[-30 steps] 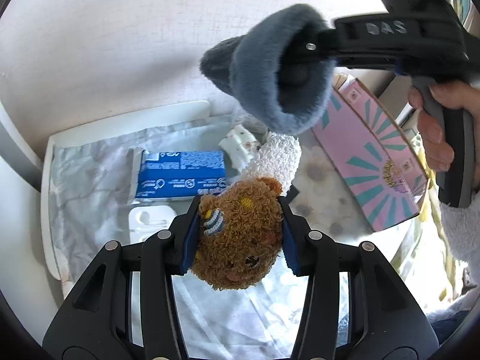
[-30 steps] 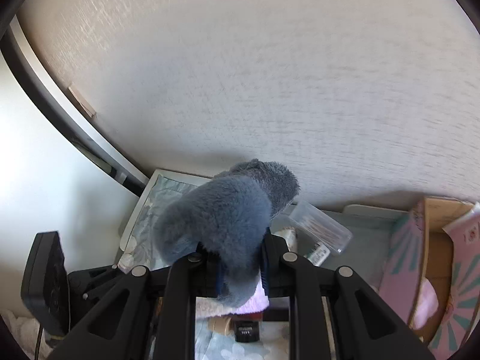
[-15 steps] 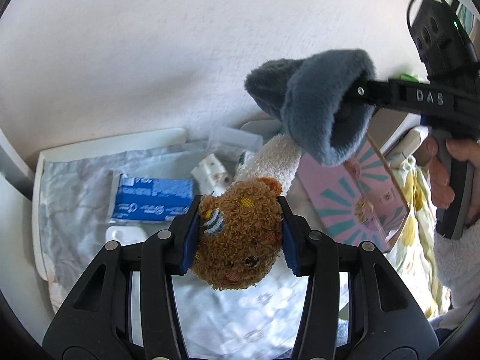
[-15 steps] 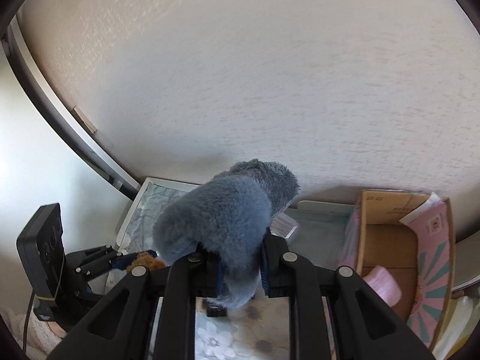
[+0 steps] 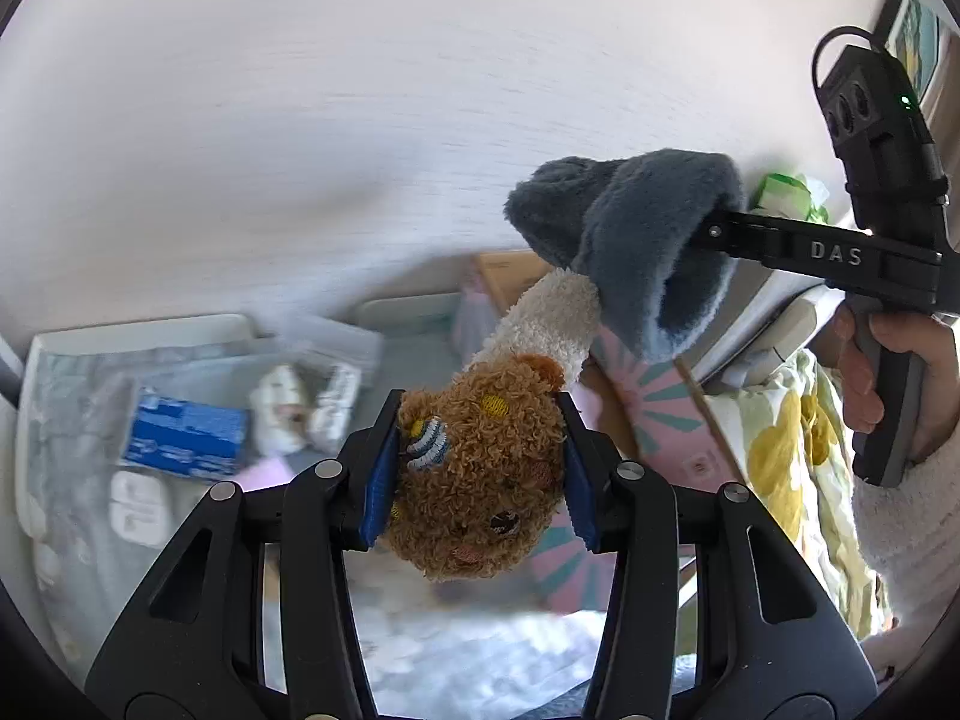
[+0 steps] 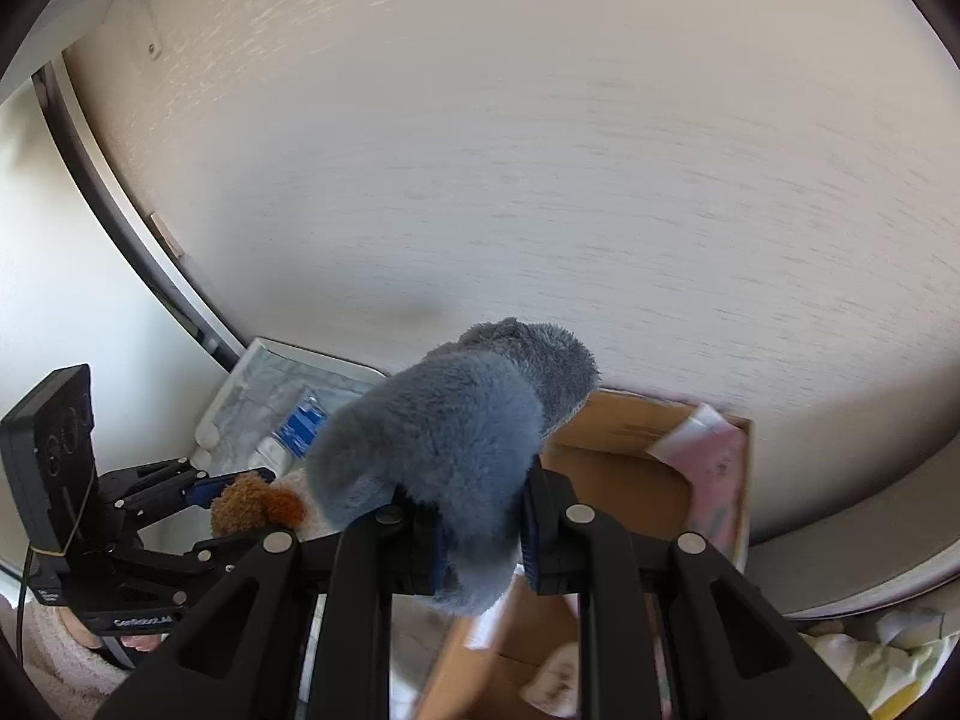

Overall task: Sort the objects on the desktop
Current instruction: 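Carry the bear and grey plush into the cardboard box and release both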

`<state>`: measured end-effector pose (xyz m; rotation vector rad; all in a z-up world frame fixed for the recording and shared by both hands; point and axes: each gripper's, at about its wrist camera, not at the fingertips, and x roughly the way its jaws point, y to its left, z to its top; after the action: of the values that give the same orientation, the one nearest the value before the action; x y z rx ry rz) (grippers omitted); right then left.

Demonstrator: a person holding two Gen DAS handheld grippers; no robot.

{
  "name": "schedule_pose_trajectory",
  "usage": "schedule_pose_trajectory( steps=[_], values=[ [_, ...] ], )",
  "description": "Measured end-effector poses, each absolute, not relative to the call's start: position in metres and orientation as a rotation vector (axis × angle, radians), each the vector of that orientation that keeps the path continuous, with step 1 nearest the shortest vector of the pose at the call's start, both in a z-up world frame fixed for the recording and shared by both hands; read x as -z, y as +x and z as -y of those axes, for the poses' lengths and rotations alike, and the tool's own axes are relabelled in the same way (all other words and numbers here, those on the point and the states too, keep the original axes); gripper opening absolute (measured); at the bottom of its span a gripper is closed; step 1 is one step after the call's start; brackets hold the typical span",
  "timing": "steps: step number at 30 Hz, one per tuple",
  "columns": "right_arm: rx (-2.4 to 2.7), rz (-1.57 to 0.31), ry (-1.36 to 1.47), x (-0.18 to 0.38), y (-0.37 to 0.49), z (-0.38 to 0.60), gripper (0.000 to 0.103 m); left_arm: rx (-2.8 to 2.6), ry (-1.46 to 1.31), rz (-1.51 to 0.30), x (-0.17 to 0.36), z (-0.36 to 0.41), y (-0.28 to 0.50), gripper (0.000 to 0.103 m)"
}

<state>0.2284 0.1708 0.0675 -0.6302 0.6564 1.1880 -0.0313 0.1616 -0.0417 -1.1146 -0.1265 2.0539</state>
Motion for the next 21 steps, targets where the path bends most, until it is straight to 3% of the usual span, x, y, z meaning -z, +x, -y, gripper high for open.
schedule_pose_trajectory(
  steps=[13, 21],
  values=[
    [-1.149, -0.696, -0.6, -0.061, 0.287, -0.13, 0.018, -1.985, -1.144, 0.109, 0.045, -0.258, 0.024, 0.043],
    [-1.142, -0.71, -0.597, -0.056, 0.307, -0.124, 0.018, -1.975, -1.183, 0.004, 0.057, -0.297, 0.047, 0.043]
  ],
)
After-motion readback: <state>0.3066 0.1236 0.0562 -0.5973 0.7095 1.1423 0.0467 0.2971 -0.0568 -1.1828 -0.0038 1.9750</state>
